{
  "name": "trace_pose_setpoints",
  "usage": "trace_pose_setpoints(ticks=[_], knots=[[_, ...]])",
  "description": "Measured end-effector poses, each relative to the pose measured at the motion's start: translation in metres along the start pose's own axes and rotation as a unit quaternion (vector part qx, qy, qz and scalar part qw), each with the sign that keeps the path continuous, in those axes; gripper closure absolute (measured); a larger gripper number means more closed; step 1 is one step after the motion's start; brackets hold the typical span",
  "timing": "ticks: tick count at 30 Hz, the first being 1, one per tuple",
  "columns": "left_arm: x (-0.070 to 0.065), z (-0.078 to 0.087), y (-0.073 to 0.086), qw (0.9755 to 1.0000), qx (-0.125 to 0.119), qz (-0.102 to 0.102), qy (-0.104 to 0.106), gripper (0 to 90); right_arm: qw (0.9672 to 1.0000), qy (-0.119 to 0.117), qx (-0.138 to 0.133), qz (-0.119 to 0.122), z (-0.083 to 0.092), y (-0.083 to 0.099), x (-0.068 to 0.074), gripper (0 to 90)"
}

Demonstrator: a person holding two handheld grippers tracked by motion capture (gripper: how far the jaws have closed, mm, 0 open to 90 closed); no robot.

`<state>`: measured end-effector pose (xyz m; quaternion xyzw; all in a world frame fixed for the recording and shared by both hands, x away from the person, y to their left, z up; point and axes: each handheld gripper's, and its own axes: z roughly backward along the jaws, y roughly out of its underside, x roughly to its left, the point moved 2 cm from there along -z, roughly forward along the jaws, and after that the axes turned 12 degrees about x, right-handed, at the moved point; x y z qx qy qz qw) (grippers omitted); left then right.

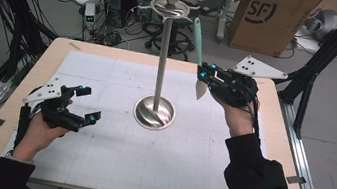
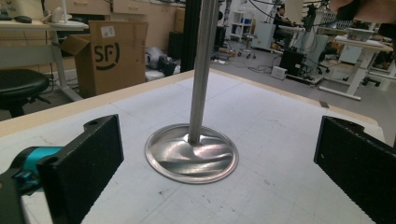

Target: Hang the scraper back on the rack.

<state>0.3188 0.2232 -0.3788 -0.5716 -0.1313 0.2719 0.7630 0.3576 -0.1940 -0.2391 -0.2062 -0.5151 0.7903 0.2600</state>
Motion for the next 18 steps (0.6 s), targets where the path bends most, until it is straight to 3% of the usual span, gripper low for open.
trace_pose_setpoints(ticks=[18], knots=[[0.0,0.001,0.0,1.0,0.0,0.0,0.001,1.9,0.9999,0.003,0.012,0.0,-0.012,0.0,0.002,80.6]])
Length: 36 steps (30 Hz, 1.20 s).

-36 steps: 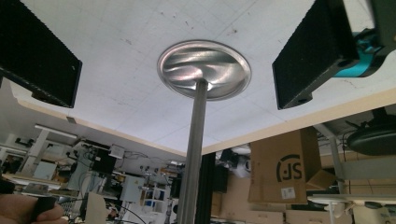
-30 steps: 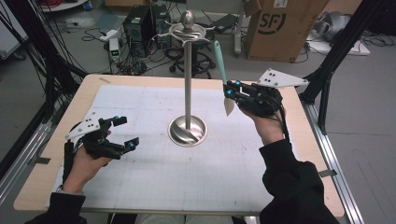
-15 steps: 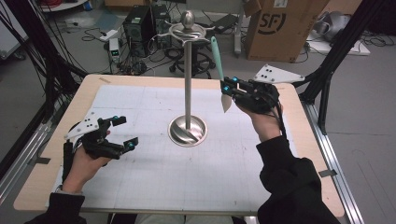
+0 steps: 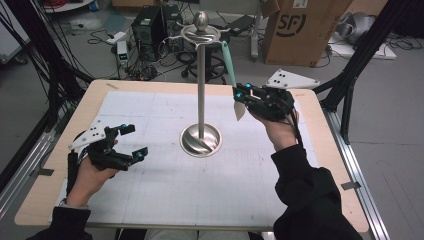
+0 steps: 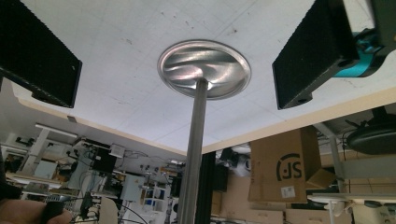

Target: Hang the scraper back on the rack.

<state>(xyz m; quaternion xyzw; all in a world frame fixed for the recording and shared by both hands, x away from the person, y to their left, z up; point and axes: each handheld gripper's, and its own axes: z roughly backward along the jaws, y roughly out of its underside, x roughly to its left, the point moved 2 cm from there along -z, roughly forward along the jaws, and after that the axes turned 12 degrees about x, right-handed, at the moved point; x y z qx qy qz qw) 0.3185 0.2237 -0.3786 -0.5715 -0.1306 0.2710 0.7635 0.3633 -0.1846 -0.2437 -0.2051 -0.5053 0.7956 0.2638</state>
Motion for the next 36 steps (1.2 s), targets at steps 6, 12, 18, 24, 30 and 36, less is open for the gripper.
trace_pose_setpoints(ticks=[6,12,18,24,30,36], knots=[[0.0,0.0,0.001,1.0,0.001,0.002,-0.002,1.9,1.0,-0.004,-0.001,-0.001,-0.006,0.002,0.0,80.5],[0.0,0.001,0.001,1.0,0.001,0.002,-0.004,1.9,1.0,-0.004,-0.005,-0.004,-0.01,0.002,0.001,80.2],[0.0,0.002,0.002,1.0,0.003,0.003,-0.004,1.9,0.9999,0.001,-0.009,-0.005,-0.014,0.002,0.001,78.8],[0.0,0.002,0.002,1.0,0.002,0.003,-0.002,1.9,0.9997,0.007,-0.019,-0.013,-0.011,0.01,0.001,67.3],[0.0,0.001,0.002,1.0,0.002,0.003,-0.003,1.9,0.9994,-0.003,-0.012,-0.032,-0.006,0.032,0.002,47.0],[0.0,0.0,0.002,1.0,0.004,0.002,-0.003,1.9,0.9991,-0.021,0.003,-0.038,-0.001,0.059,0.002,33.0]])
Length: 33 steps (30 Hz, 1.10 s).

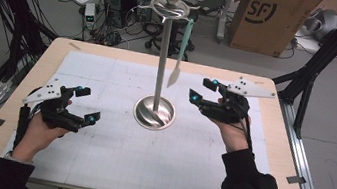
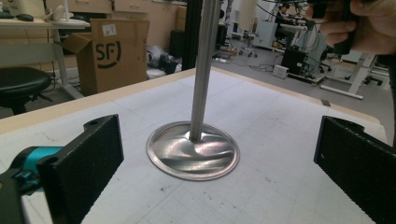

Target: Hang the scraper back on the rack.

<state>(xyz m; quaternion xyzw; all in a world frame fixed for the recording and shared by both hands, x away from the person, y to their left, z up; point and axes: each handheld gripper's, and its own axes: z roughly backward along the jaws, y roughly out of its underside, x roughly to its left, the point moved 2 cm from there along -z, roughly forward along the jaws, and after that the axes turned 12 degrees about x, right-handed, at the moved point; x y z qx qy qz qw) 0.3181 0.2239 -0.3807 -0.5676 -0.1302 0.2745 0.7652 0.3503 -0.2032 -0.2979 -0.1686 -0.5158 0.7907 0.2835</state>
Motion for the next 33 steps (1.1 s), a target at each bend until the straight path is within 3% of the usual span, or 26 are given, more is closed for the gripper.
trace_pose_setpoints(ticks=[4,13,14,20,29,33], knots=[[-0.001,-0.003,0.002,1.0,0.007,-0.001,0.003,1.9,0.9999,-0.012,0.007,0.0,0.004,0.017,-0.002,28.7],[-0.004,-0.01,0.004,0.9998,0.017,-0.004,0.009,1.9,0.9991,-0.034,0.016,-0.02,0.009,0.056,-0.008,7.1],[-0.005,-0.011,0.004,0.9998,0.018,-0.005,0.01,1.9,0.9989,-0.037,0.018,-0.022,0.008,0.061,-0.008,0.6],[-0.007,-0.015,0.006,0.9996,0.023,-0.009,0.016,1.9,0.9988,-0.021,0.035,-0.028,0.004,0.082,-0.011,0.1],[-0.007,-0.018,0.009,0.9993,0.034,-0.008,0.016,1.9,0.9988,-0.008,0.017,-0.046,0.012,0.098,-0.021,0.2],[-0.006,-0.02,0.012,0.9997,0.021,-0.008,0.01,1.9,0.9988,0.001,0.013,-0.047,0.017,0.107,-0.026,0.2]])
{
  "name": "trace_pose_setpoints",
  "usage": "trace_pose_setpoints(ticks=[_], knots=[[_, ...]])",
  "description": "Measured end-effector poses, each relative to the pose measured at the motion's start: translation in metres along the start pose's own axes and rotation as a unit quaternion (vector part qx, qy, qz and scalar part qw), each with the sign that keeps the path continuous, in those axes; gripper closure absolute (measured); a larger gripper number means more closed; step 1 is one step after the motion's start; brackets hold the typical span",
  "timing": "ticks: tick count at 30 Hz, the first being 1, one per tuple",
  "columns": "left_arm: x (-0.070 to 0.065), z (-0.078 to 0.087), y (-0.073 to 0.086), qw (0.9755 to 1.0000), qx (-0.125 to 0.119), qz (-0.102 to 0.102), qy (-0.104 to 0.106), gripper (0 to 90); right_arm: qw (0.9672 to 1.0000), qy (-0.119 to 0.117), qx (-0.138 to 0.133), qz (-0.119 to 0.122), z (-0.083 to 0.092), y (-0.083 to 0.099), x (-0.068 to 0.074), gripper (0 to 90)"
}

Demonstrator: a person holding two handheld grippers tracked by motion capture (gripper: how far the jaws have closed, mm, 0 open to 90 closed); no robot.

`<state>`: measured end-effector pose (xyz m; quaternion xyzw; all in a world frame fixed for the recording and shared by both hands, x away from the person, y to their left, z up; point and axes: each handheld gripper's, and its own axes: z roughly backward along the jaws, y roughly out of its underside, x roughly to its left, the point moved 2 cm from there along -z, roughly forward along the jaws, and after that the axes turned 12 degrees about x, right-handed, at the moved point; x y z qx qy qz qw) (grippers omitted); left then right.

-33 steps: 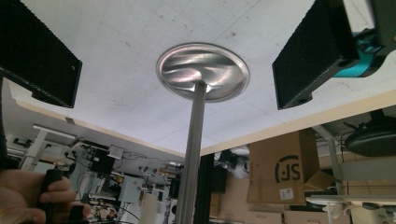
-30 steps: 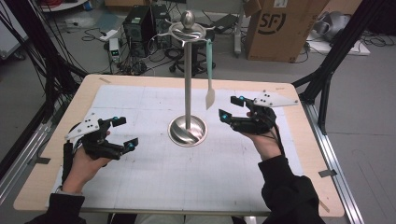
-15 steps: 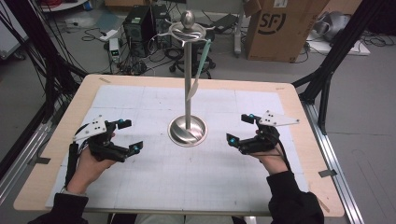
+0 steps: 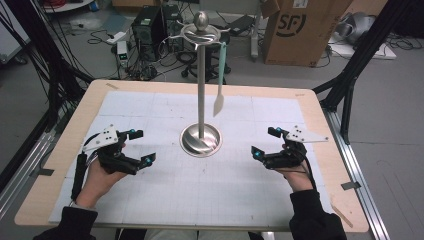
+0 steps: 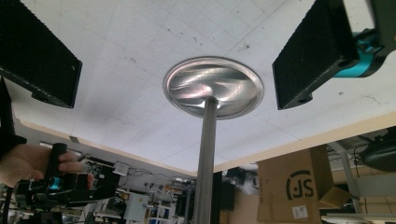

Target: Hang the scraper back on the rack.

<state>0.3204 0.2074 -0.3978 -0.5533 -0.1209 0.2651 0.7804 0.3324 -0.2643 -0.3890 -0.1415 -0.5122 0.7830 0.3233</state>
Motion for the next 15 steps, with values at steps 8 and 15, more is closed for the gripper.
trace_pose_setpoints(ticks=[8,15], knots=[[0.002,-0.005,0.006,0.9999,0.012,0.003,-0.003,1.9,0.9995,0.01,-0.007,-0.03,0.01,0.018,-0.013,0.2],[0.004,-0.006,0.007,0.9998,0.016,0.008,-0.001,1.9,0.9987,0.007,-0.002,-0.05,0.007,0.033,-0.018,0.2]])
